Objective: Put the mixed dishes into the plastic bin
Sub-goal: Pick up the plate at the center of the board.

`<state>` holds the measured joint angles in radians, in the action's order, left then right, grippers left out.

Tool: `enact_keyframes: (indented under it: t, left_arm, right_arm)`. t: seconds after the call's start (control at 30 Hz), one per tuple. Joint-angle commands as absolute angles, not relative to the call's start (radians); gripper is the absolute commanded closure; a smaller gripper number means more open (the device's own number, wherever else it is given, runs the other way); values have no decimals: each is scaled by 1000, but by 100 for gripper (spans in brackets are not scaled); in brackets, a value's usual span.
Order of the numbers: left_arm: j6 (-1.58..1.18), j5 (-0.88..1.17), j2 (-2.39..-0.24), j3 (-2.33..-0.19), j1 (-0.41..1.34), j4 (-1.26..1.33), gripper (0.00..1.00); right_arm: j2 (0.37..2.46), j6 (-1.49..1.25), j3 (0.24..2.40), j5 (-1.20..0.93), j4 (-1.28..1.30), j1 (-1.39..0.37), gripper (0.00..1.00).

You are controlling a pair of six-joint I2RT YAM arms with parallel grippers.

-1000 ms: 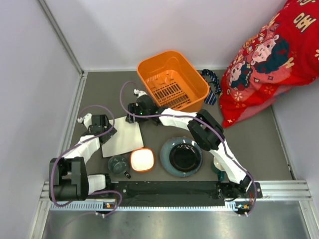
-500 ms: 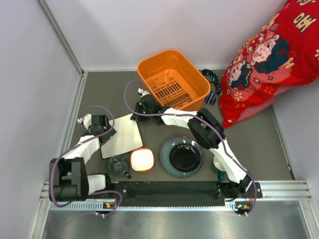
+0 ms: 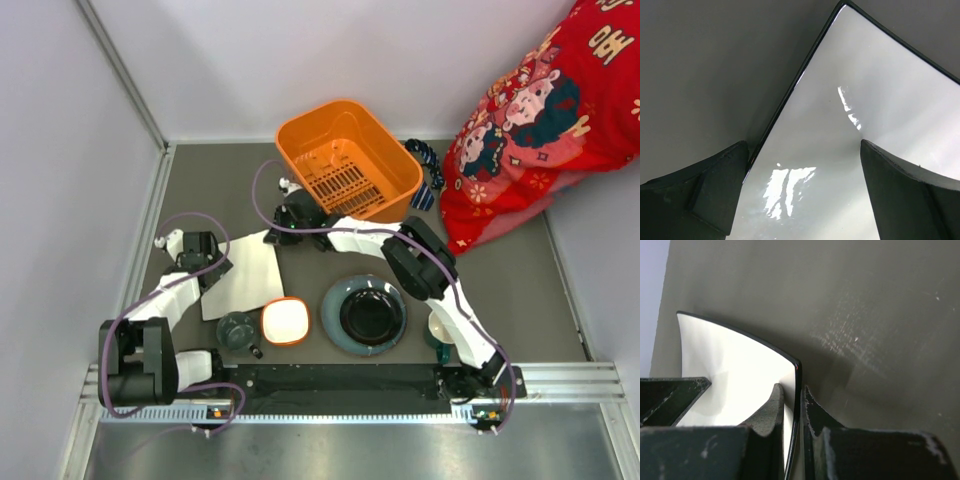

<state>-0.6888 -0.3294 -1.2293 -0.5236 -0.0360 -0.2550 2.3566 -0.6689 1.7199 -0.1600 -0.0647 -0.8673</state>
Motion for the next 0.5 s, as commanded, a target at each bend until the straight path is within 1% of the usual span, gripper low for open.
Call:
enact_keyframes:
  t: [0.0, 0.23, 0.47]
  left_arm:
    - [-709, -262, -1201, -535, -28, -212, 5]
    - [-707, -261, -1186, -546, -26, -222, 5]
    - [-704, -252, -1167, -551, -28, -230, 5]
  right_arm:
    - [2264, -565, 1697, -196, 8, -907, 100]
    - [2201, -552, 1686, -178, 12, -917, 100]
    - [2160, -503, 1700, -114, 60, -917, 100]
